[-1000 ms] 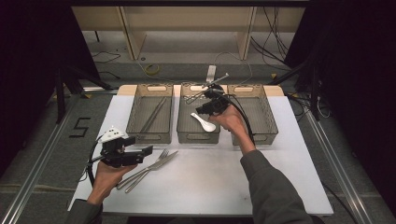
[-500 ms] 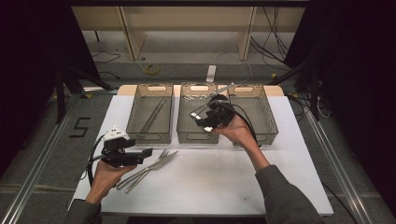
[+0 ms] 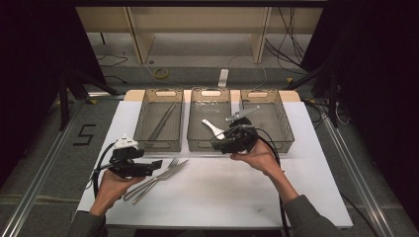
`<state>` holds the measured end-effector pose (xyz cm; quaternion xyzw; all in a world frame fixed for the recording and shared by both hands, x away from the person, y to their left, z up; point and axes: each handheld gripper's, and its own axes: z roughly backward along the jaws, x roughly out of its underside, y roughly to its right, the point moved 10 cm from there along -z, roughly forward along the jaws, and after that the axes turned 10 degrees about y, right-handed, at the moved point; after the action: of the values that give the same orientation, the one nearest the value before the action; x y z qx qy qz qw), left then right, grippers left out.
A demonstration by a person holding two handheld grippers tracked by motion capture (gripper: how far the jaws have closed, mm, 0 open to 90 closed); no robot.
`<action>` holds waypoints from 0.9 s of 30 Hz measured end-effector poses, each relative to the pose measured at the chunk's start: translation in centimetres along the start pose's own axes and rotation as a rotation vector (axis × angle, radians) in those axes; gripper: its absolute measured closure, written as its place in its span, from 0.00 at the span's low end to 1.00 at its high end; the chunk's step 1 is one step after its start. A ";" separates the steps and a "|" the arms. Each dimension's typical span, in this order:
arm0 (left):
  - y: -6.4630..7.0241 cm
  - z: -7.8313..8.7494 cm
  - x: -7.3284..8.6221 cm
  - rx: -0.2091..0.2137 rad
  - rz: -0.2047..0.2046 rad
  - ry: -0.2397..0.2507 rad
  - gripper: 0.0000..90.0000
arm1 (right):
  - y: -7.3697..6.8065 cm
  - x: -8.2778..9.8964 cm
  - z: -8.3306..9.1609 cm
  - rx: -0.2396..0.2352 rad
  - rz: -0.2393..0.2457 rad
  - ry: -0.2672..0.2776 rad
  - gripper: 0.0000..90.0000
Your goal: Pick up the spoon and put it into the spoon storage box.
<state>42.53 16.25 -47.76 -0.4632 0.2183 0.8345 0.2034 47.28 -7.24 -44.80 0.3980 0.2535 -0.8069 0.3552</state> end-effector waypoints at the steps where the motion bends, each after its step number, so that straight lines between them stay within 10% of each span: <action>1: 0.0 0.0 0.0 0.000 -0.001 -0.001 0.18 | -0.2 0.3 0.3 0.003 0.010 0.008 0.38; 27: -1.4 0.1 3.3 -0.054 -0.120 -0.228 0.23 | -0.7 7.1 4.3 -0.011 -0.046 0.054 0.36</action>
<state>41.61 17.93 -50.79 -0.3828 0.1430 0.8737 0.2639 41.66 -12.42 -48.11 0.4118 0.2768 -0.8024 0.3318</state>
